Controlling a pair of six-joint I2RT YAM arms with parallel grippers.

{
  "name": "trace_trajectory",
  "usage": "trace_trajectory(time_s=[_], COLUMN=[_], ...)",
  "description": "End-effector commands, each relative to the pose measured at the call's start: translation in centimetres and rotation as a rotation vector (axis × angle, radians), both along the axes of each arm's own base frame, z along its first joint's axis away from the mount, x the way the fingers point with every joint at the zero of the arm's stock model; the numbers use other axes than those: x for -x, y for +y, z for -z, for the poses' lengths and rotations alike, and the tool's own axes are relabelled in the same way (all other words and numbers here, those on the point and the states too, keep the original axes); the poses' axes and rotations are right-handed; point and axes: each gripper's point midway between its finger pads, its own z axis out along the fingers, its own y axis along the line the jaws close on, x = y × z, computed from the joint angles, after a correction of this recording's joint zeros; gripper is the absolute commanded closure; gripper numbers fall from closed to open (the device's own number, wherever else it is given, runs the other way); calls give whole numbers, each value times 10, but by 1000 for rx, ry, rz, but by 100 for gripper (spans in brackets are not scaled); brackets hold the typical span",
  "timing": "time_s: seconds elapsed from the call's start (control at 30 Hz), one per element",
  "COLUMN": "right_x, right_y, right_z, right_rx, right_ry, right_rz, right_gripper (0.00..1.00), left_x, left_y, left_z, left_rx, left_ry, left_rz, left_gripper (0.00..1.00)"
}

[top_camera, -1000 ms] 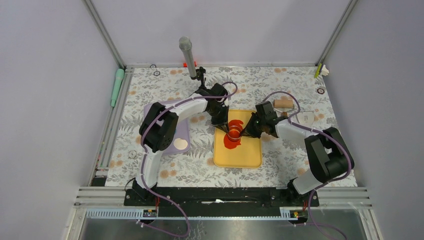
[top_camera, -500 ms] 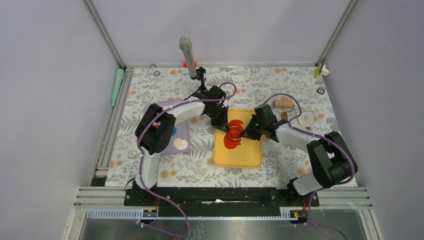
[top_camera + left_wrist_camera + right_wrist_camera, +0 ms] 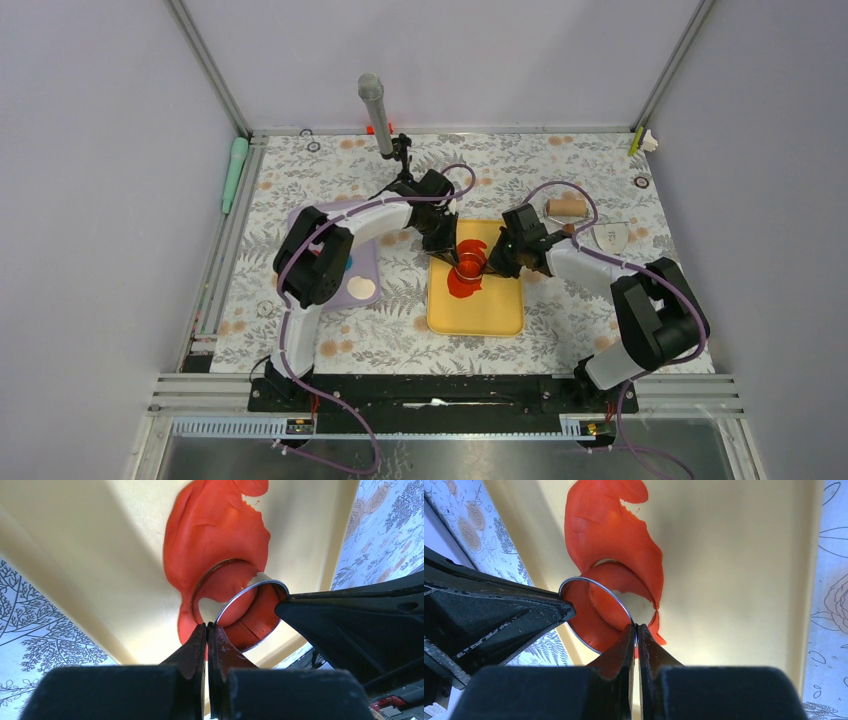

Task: Roll out the dumpling wrappers from the dough
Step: Press the dumpling wrapper on the work surface.

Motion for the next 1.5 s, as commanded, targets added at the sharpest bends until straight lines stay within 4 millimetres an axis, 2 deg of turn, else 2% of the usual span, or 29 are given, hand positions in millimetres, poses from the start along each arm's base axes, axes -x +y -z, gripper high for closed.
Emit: trace_trajectory(time_s=[0.0,0.1,0.23,0.43,0.63,0.9,1.1,1.47], right_x=[15,13,6,-4,-12,-12,-8,-12], right_y=[-21,-19,-17,-12,-8,-7,-10,-11], right_z=[12,5,-4,-13,-24,-32,-31,-36], right_rx=[127,112,104,89,74,68,73,74], right_ry=[72,56,26,3,-24,-41,-41,-60], right_rz=[1,3,9,13,18,3,5,13], right_gripper=[96,94,93,81,81,80,80,80], left_x=[42,38,34,28,20,14,10,9], left_y=[75,71,64,61,61,49,39,33], left_z=[87,81,74,66,54,34,17,-4], left_rx=[-402,-384,-357,-345,-353,-294,-243,-195], left_ry=[120,107,91,61,25,-1,-25,-51], left_rz=[48,49,65,65,71,84,94,89], left_gripper=[99,93,92,91,90,78,77,76])
